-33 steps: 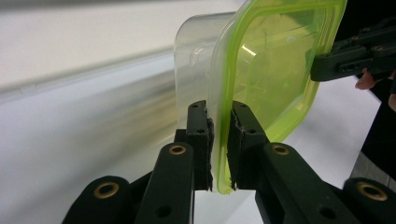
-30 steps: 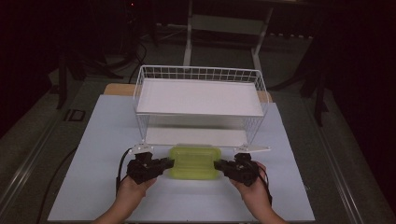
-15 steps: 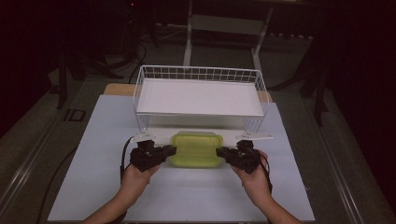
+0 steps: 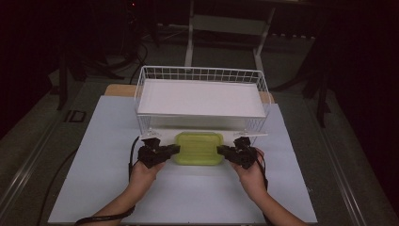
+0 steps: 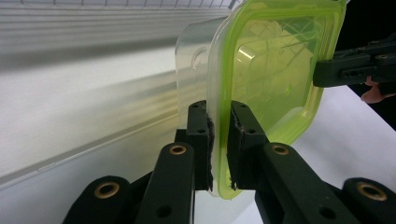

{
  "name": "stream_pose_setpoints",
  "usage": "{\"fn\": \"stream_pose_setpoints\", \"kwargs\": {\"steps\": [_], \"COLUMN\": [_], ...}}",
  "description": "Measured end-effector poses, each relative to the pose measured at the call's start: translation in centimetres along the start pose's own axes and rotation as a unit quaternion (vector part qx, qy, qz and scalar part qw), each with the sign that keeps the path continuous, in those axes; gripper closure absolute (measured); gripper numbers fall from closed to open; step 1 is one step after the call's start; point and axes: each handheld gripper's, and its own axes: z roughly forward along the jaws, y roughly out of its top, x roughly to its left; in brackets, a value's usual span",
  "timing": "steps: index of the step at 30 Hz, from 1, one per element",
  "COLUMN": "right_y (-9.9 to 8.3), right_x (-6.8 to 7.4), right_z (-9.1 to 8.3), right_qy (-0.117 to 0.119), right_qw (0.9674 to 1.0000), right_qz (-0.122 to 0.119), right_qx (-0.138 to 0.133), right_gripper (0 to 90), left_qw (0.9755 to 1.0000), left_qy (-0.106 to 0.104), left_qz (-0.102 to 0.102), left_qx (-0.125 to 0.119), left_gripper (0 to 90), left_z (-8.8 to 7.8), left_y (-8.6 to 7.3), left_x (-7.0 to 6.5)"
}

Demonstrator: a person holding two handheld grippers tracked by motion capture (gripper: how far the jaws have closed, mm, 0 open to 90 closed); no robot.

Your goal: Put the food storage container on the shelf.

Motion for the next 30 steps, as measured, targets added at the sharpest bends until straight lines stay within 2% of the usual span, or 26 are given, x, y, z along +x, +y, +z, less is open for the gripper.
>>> {"fn": "stream_pose_setpoints", "kwargs": {"steps": [13,16,23,24,26,29,30], "right_y": [0.4,0.8,1.0,1.0,1.0,1.0,1.0], "right_x": [-1.1,-1.2,-1.5,-1.6,-1.5,-1.7,-1.7], "right_z": [1.5,1.9,2.7,2.8,2.8,2.9,3.0], "right_qy": [-0.023,-0.029,-0.037,-0.04,-0.048,-0.049,-0.053], "right_qw": [0.9997,0.9995,0.9991,0.999,0.9985,0.9984,0.9979], "right_qz": [-0.001,-0.003,0.001,-0.001,-0.007,-0.003,-0.007], "right_qx": [-0.004,-0.01,-0.018,-0.021,-0.026,-0.029,-0.036], "right_gripper": [79.4,79.6,79.3,79.2,78.9,78.7,78.8], "left_qw": [1.0,0.9999,0.9998,0.9998,0.9998,0.9998,0.9995], "left_qy": [0.009,0.011,0.015,0.013,0.012,0.01,0.022], "left_qz": [-0.002,-0.011,-0.013,-0.002,0.001,-0.001,0.009], "left_qx": [-0.001,0.0,-0.006,-0.012,-0.015,-0.019,-0.019], "left_gripper": [81.0,80.9,80.8,80.8,80.7,80.8,80.8], "left_z": [1.9,2.4,2.7,2.7,2.8,2.9,3.1], "left_y": [0.5,0.6,1.0,1.1,1.2,1.3,1.4], "left_x": [1.2,1.8,2.2,2.2,2.3,2.3,2.3]}}
